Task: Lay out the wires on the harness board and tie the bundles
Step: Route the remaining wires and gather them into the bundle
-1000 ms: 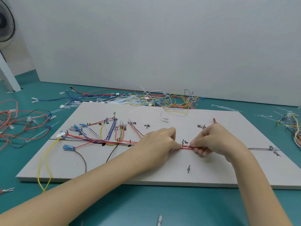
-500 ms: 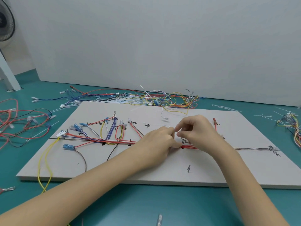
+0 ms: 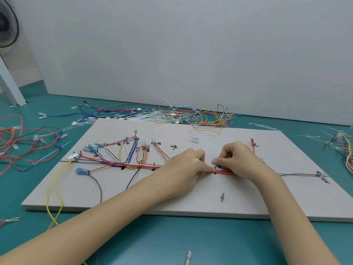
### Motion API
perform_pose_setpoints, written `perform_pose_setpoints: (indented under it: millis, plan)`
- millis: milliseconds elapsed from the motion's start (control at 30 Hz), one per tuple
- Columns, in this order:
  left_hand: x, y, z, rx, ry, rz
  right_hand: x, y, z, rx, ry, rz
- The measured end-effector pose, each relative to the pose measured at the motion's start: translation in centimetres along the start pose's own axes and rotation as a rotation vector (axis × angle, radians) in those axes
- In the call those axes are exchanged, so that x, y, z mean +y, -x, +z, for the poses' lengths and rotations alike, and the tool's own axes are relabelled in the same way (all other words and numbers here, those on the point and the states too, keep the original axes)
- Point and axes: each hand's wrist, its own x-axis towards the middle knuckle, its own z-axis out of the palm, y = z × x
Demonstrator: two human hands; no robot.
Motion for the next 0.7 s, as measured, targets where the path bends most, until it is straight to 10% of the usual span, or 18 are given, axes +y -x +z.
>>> perform_pose_setpoints:
  millis: [700]
  plan:
    - [-3.4,1.0,-4.6,0.042,0.37,-0.252,-1.4,2.5,-1.5,-0.066,-0.07,0.062]
